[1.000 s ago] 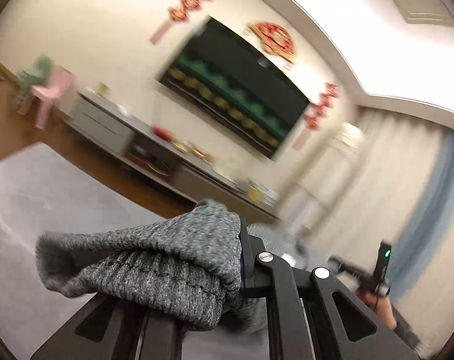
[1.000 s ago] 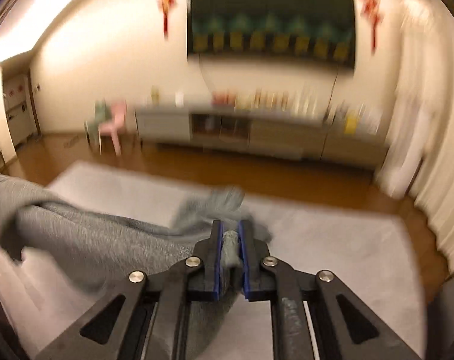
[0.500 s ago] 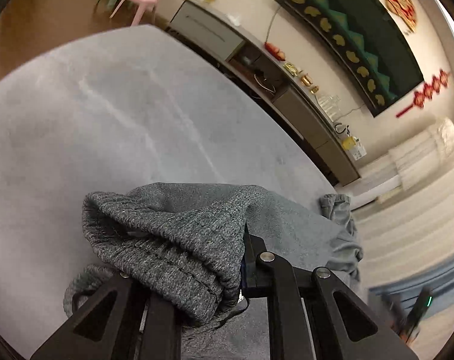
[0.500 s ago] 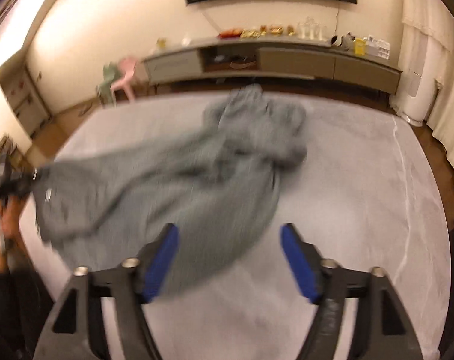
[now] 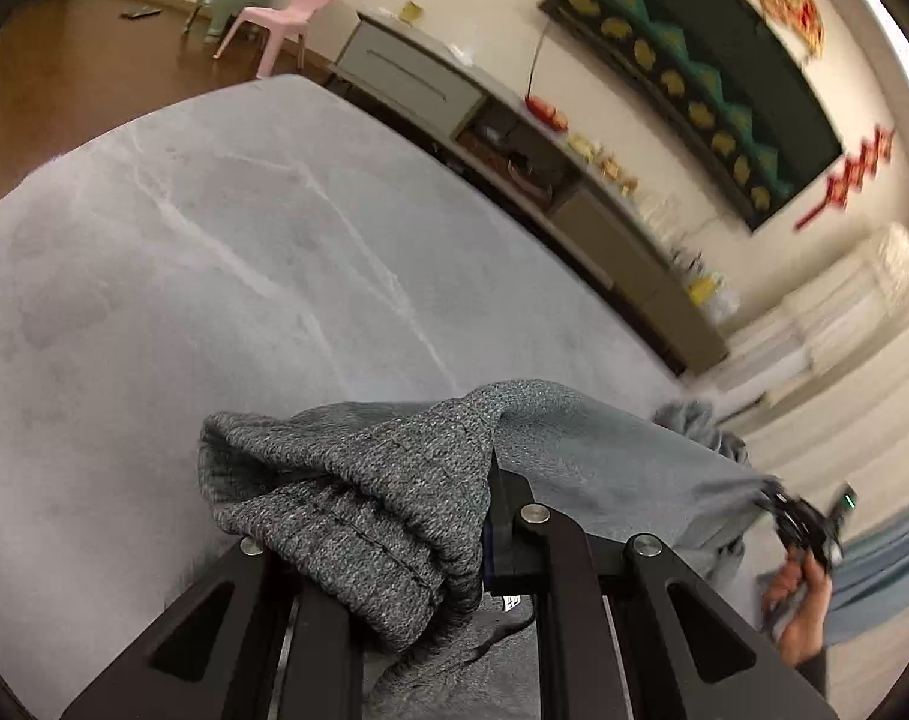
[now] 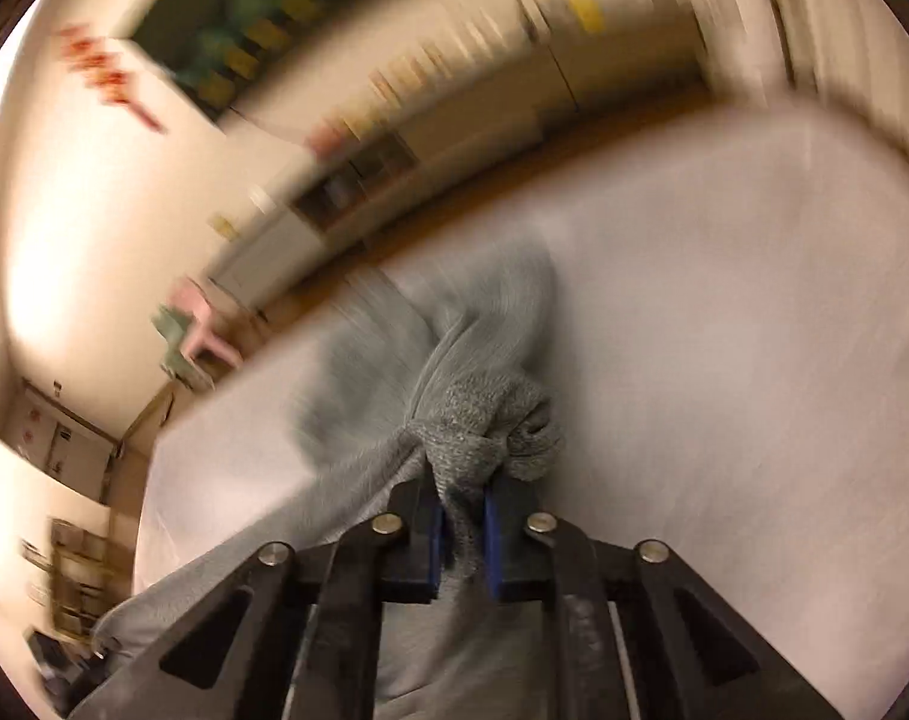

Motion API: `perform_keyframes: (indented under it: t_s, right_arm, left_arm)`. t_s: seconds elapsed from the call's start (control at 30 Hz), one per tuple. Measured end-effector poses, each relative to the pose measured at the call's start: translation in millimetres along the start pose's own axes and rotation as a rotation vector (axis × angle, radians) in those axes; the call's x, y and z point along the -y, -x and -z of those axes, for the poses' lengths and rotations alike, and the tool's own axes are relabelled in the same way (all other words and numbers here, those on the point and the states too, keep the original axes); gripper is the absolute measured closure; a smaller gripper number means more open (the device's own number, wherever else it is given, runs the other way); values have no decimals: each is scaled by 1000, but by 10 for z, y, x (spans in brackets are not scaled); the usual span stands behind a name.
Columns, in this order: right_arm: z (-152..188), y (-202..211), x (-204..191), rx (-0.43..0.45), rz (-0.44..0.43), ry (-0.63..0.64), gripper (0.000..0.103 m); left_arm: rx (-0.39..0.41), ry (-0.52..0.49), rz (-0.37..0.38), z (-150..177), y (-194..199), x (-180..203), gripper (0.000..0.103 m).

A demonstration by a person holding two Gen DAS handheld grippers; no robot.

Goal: Fold clothes

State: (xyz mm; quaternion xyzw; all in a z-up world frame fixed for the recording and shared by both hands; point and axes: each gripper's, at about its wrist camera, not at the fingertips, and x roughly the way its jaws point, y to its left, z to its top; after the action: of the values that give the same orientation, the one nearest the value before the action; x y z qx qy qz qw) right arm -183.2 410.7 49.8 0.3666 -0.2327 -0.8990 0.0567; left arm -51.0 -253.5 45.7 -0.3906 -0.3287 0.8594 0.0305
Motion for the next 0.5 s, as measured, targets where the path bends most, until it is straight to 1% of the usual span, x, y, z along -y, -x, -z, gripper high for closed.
perform_keyframes:
  t_s: [0.1, 0.13, 0.17, 0.23, 0.27, 0.3, 0.33, 0.37, 0.4, 0.43, 0.47, 0.5]
  right_arm:
    - [-64, 901, -733, 236, 36, 278, 92]
    - [-122, 1112, -1013, 294, 50, 369, 92]
    - [-221, 1196, -1235, 324, 53, 421, 92]
    - [-430, 1322, -1658, 376, 57, 514, 92]
    - [-573, 1197, -1796, 365, 55, 526, 92]
    - [-738, 916, -1932, 324, 61, 542, 91]
    - [-881, 594, -2026, 263, 67, 550, 89]
    - [-967, 164, -2009, 151, 74, 538, 77]
    - [-1053, -265, -1991, 38, 80, 526, 65]
    - [-1106, -651, -1944, -64, 101, 504, 50]
    - [-1053, -871, -1823, -128, 152, 462, 49]
    - [-954, -958, -1709, -155, 179, 432, 49]
  left_arm:
    - [55, 36, 9, -35, 99, -25, 91]
    - [74, 54, 10, -61, 124, -40, 91]
    - [90, 75, 10, -96, 139, -62, 91]
    - [94, 149, 0, -243, 63, -169, 91]
    - [93, 169, -19, -314, 3, -222, 91]
    - [92, 186, -43, -383, -63, -275, 91]
    - [87, 183, -86, -442, -160, -331, 90]
    - [60, 181, -110, -473, -262, -385, 88]
    - [34, 182, -132, -500, -357, -440, 82]
    - [15, 202, -148, -502, -410, -504, 78]
    - [3, 230, -153, -494, -436, -565, 71]
    - [-1, 258, -143, -485, -423, -614, 67]
